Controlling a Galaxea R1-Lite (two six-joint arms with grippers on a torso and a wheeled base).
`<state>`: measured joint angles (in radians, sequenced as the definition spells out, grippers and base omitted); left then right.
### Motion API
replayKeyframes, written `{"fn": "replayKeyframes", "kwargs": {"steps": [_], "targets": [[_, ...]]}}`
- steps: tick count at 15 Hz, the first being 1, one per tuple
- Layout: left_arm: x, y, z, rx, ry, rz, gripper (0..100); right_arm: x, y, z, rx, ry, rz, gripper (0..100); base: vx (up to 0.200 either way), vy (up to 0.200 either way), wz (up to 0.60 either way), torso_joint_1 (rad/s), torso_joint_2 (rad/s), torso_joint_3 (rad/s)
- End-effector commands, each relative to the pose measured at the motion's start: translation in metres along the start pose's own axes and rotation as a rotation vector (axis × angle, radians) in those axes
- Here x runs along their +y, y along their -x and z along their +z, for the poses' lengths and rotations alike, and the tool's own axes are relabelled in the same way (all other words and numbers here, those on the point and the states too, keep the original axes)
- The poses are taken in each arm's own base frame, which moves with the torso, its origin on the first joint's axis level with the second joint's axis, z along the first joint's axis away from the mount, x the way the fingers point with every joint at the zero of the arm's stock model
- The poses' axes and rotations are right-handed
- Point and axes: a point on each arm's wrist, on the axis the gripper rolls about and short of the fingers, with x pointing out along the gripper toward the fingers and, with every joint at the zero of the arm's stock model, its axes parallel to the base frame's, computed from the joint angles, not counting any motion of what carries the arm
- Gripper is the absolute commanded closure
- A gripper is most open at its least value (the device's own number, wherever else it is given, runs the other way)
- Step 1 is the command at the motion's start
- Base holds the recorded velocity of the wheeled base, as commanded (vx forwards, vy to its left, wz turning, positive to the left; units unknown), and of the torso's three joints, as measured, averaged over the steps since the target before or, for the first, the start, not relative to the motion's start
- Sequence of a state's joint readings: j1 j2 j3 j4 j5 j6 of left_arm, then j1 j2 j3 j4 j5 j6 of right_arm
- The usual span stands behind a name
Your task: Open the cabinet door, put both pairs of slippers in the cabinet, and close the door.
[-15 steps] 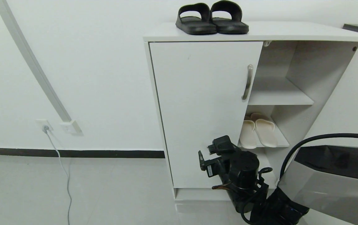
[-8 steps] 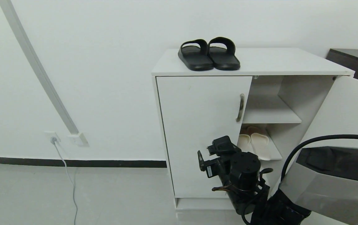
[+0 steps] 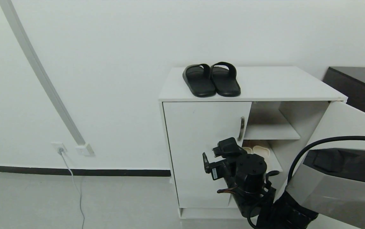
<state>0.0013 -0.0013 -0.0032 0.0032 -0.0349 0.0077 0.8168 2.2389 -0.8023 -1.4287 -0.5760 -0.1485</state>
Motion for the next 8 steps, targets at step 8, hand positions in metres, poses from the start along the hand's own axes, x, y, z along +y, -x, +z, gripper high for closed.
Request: {"fn": "replayKeyframes", "kwargs": {"steps": [8], "targets": [[0.0000, -0.0001, -0.0001, 0.003, 0.000, 0.000, 100, -0.0005, 0.0007, 0.0024, -0.009, -0.004, -0.001, 0, 0.000, 0.000, 0.00, 0.208, -0.52, -0.314]]}}
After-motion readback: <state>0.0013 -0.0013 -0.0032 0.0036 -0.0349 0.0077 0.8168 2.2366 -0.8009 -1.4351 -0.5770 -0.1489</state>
